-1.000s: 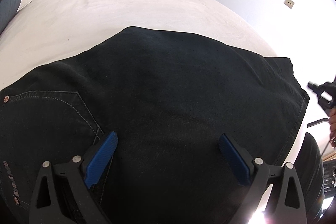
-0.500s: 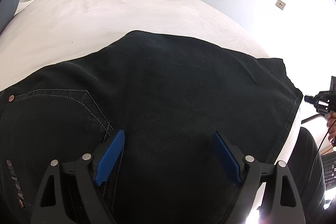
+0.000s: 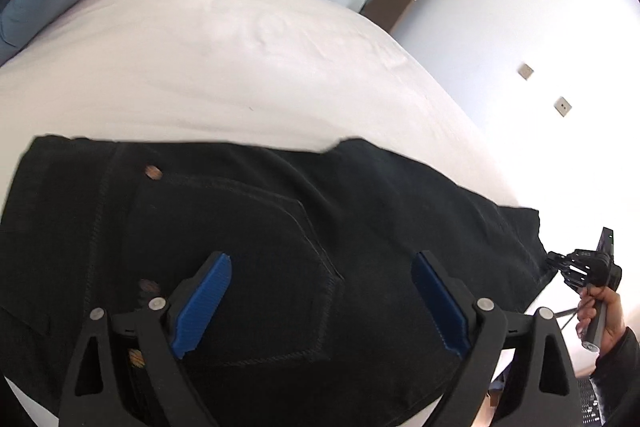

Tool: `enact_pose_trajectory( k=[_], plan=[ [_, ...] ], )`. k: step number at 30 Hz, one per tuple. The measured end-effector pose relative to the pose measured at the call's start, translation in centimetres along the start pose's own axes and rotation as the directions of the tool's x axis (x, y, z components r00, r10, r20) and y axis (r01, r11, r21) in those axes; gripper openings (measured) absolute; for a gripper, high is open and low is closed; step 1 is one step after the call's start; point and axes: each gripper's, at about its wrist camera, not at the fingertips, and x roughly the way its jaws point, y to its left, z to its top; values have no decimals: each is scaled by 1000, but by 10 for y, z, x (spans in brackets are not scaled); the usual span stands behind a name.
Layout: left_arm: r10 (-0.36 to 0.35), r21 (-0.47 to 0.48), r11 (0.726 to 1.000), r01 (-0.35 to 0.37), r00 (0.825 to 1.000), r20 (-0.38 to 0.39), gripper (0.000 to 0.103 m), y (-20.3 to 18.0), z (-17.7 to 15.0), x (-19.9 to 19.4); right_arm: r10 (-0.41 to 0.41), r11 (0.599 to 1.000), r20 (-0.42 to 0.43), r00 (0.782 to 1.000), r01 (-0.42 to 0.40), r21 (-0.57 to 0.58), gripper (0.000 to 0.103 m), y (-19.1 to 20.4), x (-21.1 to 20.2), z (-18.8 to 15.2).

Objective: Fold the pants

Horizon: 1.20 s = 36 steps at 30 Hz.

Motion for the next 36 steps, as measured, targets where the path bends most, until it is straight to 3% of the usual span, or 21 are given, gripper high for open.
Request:
enact_pose_trajectory(
  k=[3, 6, 7, 10, 11, 13, 14, 16, 18, 19, 20, 21, 22, 23, 24, 25, 28, 31, 32, 35, 36],
  plan=[
    [42, -42, 998, -40, 998, 48, 95, 30, 21, -4, 158, 982, -87, 984, -166, -90, 7, 65, 17, -10],
    [104, -85, 991, -104, 995, -9, 95, 66, 30, 14, 239, 923, -249, 938, -299, -241, 7, 153, 55, -45],
    [122, -87, 988, -124, 992, -29, 93, 75, 28, 20, 258, 894, -306, 917, -346, -285, 7, 184, 69, -60],
    [71, -88, 993, -73, 997, -24, 82, 94, 20, 15, 324, 808, -450, 832, -490, -326, 7, 258, 106, -104],
    [73, -81, 994, -75, 997, -23, 79, 95, 18, 12, 315, 797, -484, 817, -504, -332, 8, 280, 123, -114],
    [92, -62, 994, -93, 996, -17, 76, 100, 13, 4, 341, 762, -553, 760, -568, -312, 8, 313, 155, -135],
    [91, -57, 994, -91, 996, -13, 74, 103, 10, 1, 328, 760, -578, 747, -572, -309, 9, 323, 169, -143],
    [116, -56, 992, -117, 993, -10, 73, 108, 4, -1, 268, 776, -594, 758, -536, -334, 12, 344, 206, -159],
    [101, -73, 992, -101, 995, -6, 71, 112, 3, -2, 234, 794, -614, 754, -513, -328, 12, 347, 237, -158],
    [99, -82, 992, -99, 995, -7, 71, 113, 6, -2, 245, 808, -611, 753, -506, -300, 12, 352, 274, -136],
    [96, -89, 991, -96, 995, -8, 71, 113, 6, -1, 277, 817, -588, 760, -508, -272, 11, 347, 278, -124],
    [97, -92, 991, -98, 995, -10, 71, 113, 6, -1, 286, 839, -533, 796, -476, -262, 11, 343, 290, -100],
    [104, -90, 991, -104, 995, -9, 71, 113, 5, -1, 273, 884, -429, 861, -400, -240, 11, 329, 286, -77],
    [111, -85, 990, -111, 994, -8, 71, 110, 5, 1, 261, 918, -346, 901, -342, -199, 11, 318, 288, -60],
    [120, -77, 990, -120, 993, -6, 71, 109, 4, 2, 250, 941, -294, 922, -303, -150, 12, 310, 290, -47],
    [126, -72, 989, -126, 992, -5, 71, 108, 2, 3, 256, 950, -274, 927, -294, -106, 14, 302, 284, -37],
    [142, -69, 987, -142, 990, 0, 72, 101, 4, 10, 339, 887, -295, 893, -408, -217, 15, 328, 258, -51],
    [158, -58, 986, -158, 987, -7, 73, 98, 5, 13, 401, 781, -450, 798, -555, -287, 15, 370, 256, -109],
    [158, -57, 986, -158, 987, -9, 73, 99, 3, 12, 389, 765, -500, 774, -573, -292, 15, 377, 262, -130],
    [163, -44, 986, -164, 986, -16, 73, 98, 4, 14, 296, 802, -571, 766, -524, -288, 10, 365, 285, -173],
    [169, -37, 985, -170, 985, -18, 73, 97, 4, 15, 324, 814, -568, 756, -529, -239, 8, 348, 287, -171]
  ],
)
